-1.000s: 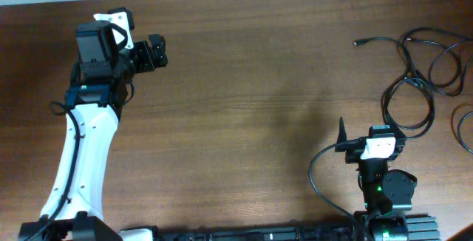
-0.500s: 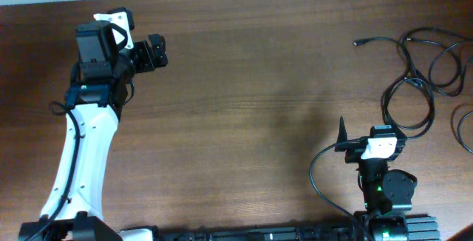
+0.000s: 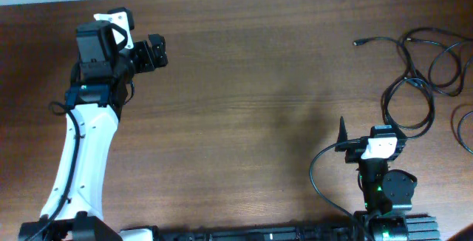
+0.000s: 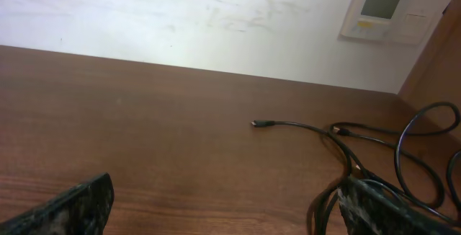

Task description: Untangle cables

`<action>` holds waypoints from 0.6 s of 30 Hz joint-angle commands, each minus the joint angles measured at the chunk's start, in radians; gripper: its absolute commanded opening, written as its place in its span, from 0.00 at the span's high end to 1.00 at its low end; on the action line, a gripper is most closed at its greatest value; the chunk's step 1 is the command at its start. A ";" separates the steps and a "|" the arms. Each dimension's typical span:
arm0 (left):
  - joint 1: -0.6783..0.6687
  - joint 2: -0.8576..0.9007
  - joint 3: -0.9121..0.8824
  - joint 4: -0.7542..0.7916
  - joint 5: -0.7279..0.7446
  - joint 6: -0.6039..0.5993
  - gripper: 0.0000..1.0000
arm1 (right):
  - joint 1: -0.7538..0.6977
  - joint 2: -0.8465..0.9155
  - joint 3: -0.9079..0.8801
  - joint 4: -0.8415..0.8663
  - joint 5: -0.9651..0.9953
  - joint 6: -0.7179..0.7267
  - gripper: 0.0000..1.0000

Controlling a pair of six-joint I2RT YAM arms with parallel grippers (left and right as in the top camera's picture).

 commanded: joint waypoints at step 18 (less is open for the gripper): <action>0.002 -0.037 0.002 -0.031 -0.022 0.005 0.01 | -0.005 -0.010 -0.005 -0.006 0.023 0.005 0.01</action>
